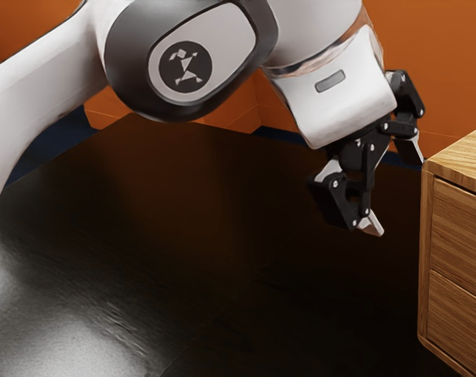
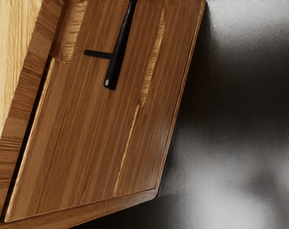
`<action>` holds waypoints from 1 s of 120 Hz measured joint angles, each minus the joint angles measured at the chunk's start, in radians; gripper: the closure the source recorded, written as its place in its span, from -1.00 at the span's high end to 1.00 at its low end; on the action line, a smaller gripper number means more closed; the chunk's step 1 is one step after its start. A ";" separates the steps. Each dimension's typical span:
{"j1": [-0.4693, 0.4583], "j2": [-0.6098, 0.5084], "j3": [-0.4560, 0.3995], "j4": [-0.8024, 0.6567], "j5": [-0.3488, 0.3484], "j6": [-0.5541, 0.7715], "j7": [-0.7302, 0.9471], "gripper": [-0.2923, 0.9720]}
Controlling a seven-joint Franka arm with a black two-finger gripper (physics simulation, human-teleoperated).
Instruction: Pull the drawer handle with one arm to open the drawer
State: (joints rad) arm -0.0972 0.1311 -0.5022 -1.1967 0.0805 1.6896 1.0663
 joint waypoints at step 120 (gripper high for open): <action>-0.130 0.115 -0.067 0.006 0.005 0.179 0.086 0.29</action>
State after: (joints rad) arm -0.2276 0.2459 -0.5696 -1.1903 0.0851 1.8688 1.1521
